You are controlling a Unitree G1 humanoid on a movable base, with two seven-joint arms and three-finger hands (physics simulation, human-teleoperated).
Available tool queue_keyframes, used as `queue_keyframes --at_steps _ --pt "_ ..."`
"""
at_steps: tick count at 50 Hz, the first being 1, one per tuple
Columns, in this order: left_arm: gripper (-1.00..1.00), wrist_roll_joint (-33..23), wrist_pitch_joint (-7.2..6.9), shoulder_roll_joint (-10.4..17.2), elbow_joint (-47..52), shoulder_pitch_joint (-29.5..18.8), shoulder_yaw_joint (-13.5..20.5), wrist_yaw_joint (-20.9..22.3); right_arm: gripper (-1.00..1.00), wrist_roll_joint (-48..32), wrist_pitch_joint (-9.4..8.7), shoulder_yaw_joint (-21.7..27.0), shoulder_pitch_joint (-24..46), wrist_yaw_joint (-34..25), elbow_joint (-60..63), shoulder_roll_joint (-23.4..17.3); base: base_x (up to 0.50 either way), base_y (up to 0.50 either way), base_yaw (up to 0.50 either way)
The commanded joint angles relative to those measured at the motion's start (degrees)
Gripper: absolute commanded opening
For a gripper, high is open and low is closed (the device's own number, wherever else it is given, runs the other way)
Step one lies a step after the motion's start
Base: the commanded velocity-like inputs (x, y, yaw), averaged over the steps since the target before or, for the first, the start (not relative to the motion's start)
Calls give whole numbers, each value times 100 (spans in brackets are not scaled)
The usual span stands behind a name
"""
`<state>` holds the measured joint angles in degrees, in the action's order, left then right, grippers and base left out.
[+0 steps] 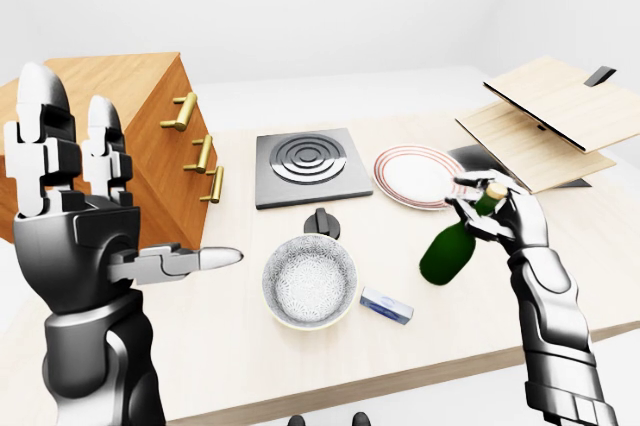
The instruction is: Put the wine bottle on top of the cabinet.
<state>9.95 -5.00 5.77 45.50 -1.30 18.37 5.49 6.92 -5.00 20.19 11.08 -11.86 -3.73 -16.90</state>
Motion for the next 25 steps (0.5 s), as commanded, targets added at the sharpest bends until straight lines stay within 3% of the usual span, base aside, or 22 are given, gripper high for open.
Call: queue_keyframes --at_steps 1,13,25 --pt "100 -28 0 -21 -77 36 -26 21 -100 114 0 -11 -19 30 73 -12 0 0 0" --pt "100 72 0 -37 11 87 51 60 -100 17 0 -24 -258 13 700 144 0 0 0" --pt "100 99 0 -57 42 118 21 63 -100 -299 0 -313 -282 -245 2487 394 0 0 0"
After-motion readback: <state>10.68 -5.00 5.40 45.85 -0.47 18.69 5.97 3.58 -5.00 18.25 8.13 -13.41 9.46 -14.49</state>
